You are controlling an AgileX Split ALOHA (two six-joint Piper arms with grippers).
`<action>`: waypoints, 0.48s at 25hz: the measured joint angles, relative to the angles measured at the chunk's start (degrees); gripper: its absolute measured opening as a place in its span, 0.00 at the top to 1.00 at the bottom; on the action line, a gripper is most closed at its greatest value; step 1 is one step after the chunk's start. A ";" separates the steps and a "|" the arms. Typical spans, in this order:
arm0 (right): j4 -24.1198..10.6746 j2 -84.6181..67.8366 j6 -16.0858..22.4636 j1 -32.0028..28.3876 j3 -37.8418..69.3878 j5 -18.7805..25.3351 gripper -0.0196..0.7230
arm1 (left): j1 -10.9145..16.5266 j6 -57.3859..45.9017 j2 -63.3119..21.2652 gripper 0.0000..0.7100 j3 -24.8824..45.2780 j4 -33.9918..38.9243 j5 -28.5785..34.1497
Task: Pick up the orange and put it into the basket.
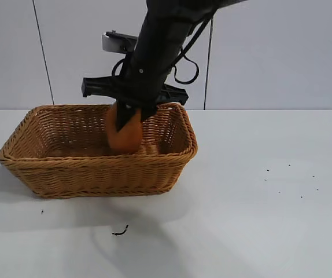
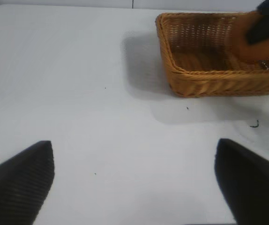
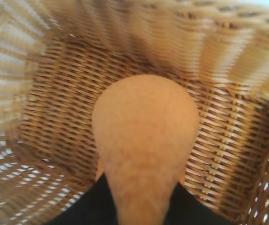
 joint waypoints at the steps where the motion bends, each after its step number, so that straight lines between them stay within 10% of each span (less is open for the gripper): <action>1: 0.00 0.00 -0.14 0.00 -1.24 1.70 0.11 | 0.00 0.00 0.00 0.06 0.00 0.00 0.09; 12: -8.74 -0.23 2.18 -1.26 -17.85 21.25 0.07 | 0.00 0.00 0.00 0.06 0.00 0.00 0.05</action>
